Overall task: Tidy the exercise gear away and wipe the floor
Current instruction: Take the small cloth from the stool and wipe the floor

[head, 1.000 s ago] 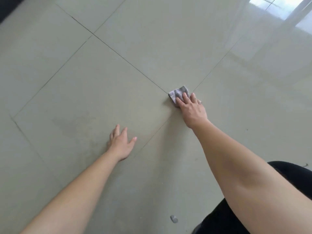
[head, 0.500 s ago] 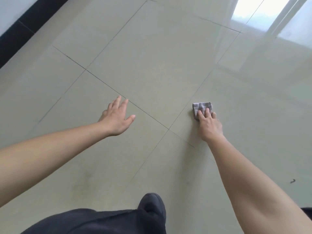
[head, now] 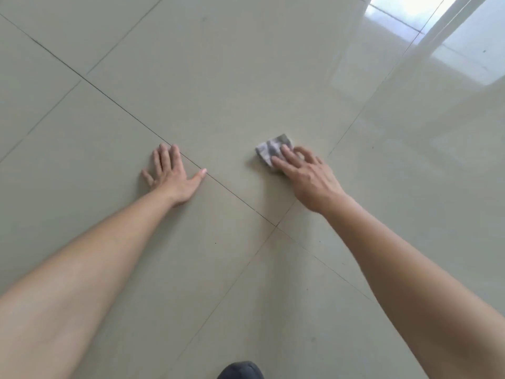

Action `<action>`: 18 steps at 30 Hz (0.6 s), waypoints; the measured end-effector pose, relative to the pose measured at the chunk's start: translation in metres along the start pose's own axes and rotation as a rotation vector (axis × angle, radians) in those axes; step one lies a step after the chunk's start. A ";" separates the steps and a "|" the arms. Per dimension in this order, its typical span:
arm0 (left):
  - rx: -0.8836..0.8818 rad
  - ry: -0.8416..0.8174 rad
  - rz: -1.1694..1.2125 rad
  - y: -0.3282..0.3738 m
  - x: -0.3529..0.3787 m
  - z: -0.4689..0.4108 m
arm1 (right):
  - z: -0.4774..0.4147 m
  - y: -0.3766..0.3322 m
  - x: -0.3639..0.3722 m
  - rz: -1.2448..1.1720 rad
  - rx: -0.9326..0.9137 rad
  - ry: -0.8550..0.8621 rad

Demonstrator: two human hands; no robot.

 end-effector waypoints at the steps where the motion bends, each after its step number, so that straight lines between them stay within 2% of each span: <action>1: 0.004 0.019 -0.001 -0.004 0.005 -0.007 | -0.010 0.029 -0.013 -0.014 0.119 0.048; 4: 0.030 0.067 -0.016 -0.009 0.018 -0.015 | -0.036 0.077 -0.030 -0.072 0.368 0.128; 6: 0.029 0.040 -0.018 -0.010 0.019 -0.016 | -0.047 0.056 -0.025 -0.129 0.408 0.148; 9: 0.028 -0.003 -0.010 -0.012 0.017 -0.016 | -0.041 -0.025 -0.003 -0.133 0.240 0.062; 12: 0.030 -0.057 0.000 -0.011 0.015 -0.014 | -0.026 -0.082 0.011 -0.118 0.090 -0.126; 16: 0.027 -0.150 0.020 -0.008 0.009 -0.012 | -0.031 -0.059 -0.011 0.087 -0.053 -0.218; 18: 0.031 -0.187 0.025 -0.007 0.007 -0.010 | -0.033 -0.021 -0.029 0.150 0.073 -0.237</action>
Point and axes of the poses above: each hand's wrist, its own z-axis away from the middle knuckle, its own x-axis out of the palm, y = z × x, the point moved 5 cm from there along -z, towards the middle knuckle, and after that the axes turned 8 degrees about -y, right-handed, at the moved point
